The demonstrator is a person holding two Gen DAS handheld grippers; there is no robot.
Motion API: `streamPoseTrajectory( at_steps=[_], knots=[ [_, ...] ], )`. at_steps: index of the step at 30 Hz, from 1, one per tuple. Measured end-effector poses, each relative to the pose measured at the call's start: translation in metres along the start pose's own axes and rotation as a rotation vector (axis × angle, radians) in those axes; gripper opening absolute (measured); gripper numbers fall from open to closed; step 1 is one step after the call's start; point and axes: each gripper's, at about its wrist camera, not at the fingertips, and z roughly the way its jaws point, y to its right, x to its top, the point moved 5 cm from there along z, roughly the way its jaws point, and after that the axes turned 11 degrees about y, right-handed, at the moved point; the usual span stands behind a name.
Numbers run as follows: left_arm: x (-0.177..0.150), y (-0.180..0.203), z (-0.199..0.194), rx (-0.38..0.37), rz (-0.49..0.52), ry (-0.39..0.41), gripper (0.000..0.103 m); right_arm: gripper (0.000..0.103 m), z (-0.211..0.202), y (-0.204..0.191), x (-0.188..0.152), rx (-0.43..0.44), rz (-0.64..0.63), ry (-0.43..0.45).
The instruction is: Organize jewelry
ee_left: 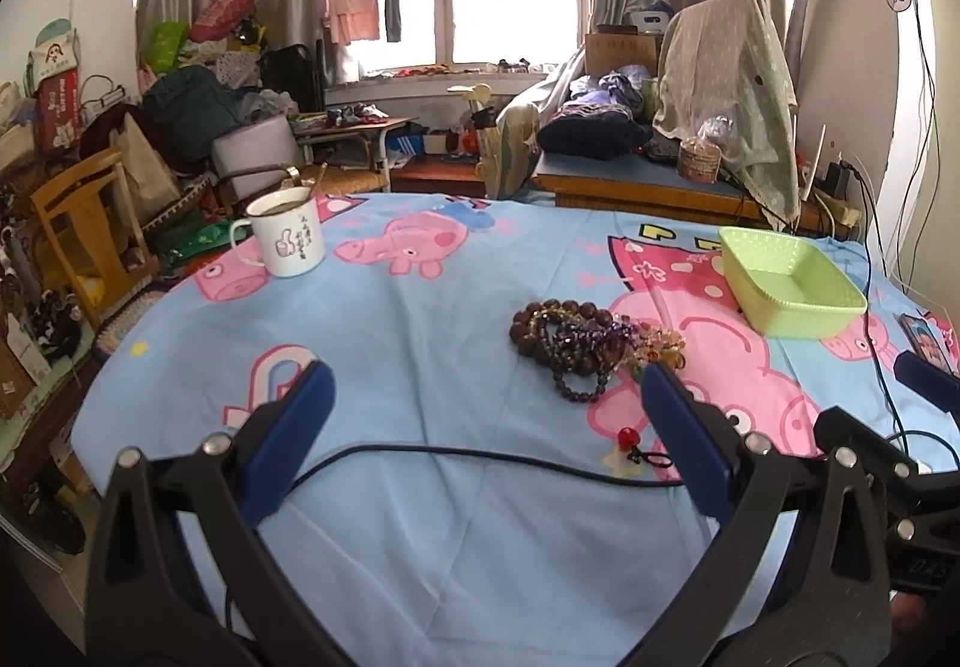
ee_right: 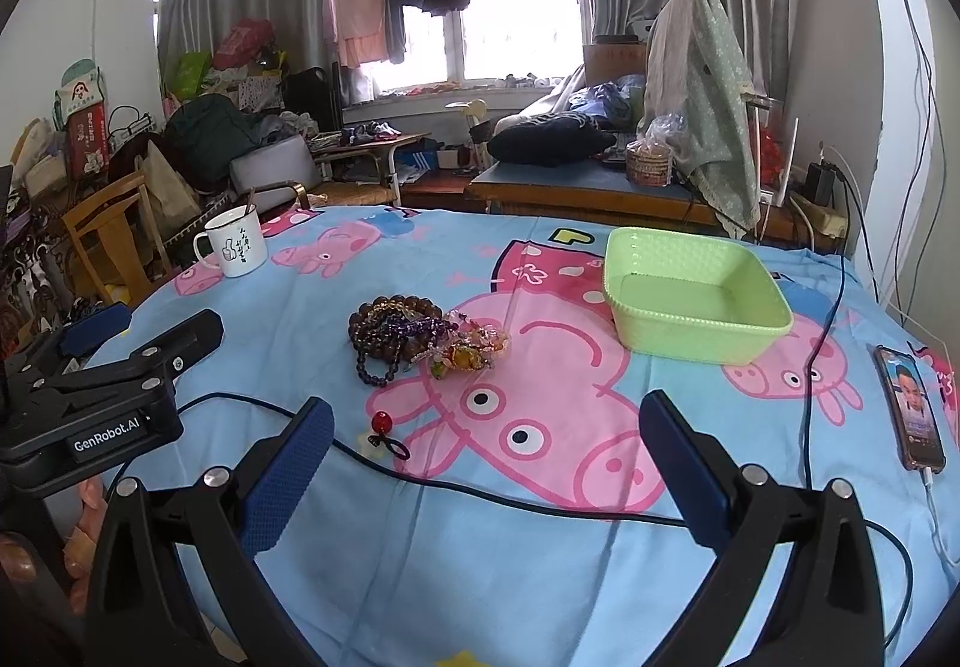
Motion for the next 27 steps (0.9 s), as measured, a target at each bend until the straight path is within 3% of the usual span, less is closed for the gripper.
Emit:
streamPoseTrajectory(
  at_steps=[27],
  knots=[
    [-0.0032,-0.0037,0.0080,0.004,-0.002,0.012,0.098,0.076,0.0019,-0.0010,0.0004,-0.001,0.000,0.007]
  ],
)
